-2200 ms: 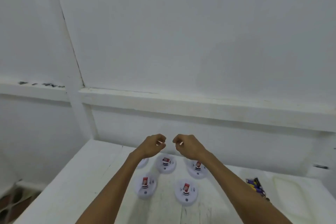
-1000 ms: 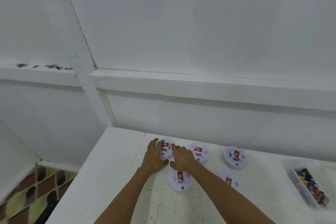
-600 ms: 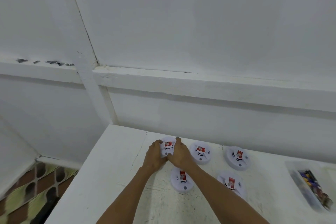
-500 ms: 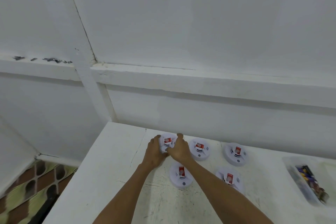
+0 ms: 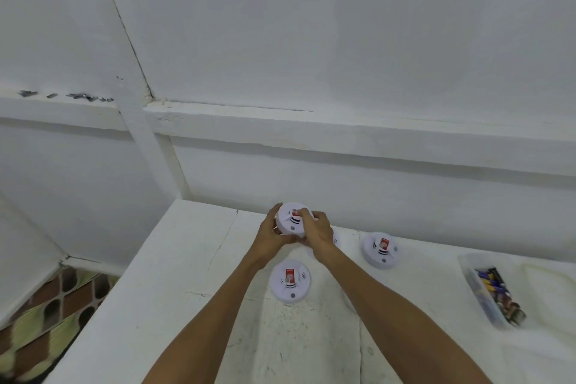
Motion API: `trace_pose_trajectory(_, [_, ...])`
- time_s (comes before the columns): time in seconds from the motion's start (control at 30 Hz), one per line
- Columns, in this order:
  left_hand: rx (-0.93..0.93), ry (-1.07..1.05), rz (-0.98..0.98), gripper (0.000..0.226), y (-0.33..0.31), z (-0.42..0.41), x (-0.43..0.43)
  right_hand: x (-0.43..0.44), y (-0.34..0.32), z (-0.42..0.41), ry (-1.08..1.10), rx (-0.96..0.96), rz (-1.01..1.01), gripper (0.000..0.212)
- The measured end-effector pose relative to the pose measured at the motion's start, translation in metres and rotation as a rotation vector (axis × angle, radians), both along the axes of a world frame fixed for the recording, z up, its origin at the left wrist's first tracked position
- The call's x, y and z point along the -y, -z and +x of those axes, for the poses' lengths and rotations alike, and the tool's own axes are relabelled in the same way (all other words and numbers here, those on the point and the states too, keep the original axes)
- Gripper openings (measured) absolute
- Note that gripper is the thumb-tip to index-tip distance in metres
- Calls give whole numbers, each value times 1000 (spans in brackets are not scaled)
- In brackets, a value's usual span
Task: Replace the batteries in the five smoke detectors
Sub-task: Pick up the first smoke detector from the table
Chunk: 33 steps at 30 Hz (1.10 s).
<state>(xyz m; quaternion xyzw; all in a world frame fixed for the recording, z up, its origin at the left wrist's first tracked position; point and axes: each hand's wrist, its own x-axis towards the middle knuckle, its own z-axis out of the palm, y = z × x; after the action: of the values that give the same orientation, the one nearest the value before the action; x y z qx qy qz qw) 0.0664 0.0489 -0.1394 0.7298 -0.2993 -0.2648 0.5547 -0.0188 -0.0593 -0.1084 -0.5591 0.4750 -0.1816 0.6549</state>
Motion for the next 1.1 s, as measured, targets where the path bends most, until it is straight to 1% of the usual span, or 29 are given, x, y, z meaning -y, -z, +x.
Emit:
trace_pose_trajectory(0.07, [-13,-3,-18,68,-11,-18,11,7,-7,-15,-2,5,31,45])
trace_pose_trajectory(0.13, [-17,-20,-18,64,-16,-30,20,14,-11,-27,-5,-13,5,42])
trace_pose_trajectory(0.3, [-44,1,1,66,-19,-69,49,38,-10,-73,11,-2,-5,49])
trace_pose_trajectory(0.4, [-63,36,-4,70,-22,-103,69,57,-12,-112,28,13,-30,47])
trace_pose_trajectory(0.6, [-121,36,-49,63,-18,-165,99,88,-10,-174,58,-6,-117,45])
trace_pose_trajectory(0.7, [-119,47,-54,68,-14,-190,113,98,-7,-200,83,-29,-136,44])
trace_pose_trajectory(0.83, [-112,138,-48,73,-7,-222,129,110,5,-234,163,-57,-154,40])
trace_pose_trajectory(0.97, [-114,190,-1,83,0,-255,135,113,19,-259,216,-143,-198,44])
trace_pose_trajectory(1.03, [-118,232,-19,86,9,-266,136,108,25,-270,221,-148,-227,43])
trace_pose_trajectory(1.1, [-97,258,-22,95,21,-274,136,103,33,-282,219,-137,-259,42])
